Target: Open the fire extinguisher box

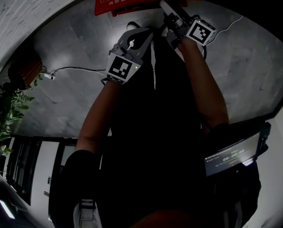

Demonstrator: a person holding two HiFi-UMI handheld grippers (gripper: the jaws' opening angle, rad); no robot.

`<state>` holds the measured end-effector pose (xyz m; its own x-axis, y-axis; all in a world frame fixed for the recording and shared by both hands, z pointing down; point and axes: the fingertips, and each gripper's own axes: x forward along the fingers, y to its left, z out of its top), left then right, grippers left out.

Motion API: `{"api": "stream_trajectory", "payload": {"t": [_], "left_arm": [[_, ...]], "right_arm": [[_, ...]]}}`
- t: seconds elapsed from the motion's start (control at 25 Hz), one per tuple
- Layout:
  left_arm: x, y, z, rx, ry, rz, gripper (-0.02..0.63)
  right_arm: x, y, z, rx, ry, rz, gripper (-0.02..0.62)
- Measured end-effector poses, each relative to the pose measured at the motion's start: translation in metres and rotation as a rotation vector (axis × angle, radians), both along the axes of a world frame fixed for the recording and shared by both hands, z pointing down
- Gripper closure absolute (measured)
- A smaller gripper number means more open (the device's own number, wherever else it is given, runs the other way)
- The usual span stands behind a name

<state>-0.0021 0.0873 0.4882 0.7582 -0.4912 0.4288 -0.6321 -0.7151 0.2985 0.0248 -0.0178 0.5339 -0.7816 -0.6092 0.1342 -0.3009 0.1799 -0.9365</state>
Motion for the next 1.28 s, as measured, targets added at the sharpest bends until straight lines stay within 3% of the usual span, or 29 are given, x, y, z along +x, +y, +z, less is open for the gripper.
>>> {"api": "stream_trajectory", "payload": {"t": [0.48,1.28], "left_arm": [[-0.010,-0.006,-0.008,0.027,-0.003,-0.008,0.603],[-0.031,-0.025,-0.020,0.038,0.001,-0.090,0.604]], "right_arm": [[-0.006,-0.056,-0.034,0.088,-0.051,0.038,0.541],[-0.007,-0.139,-0.048,0.091,-0.089,0.108,0.555]]}}
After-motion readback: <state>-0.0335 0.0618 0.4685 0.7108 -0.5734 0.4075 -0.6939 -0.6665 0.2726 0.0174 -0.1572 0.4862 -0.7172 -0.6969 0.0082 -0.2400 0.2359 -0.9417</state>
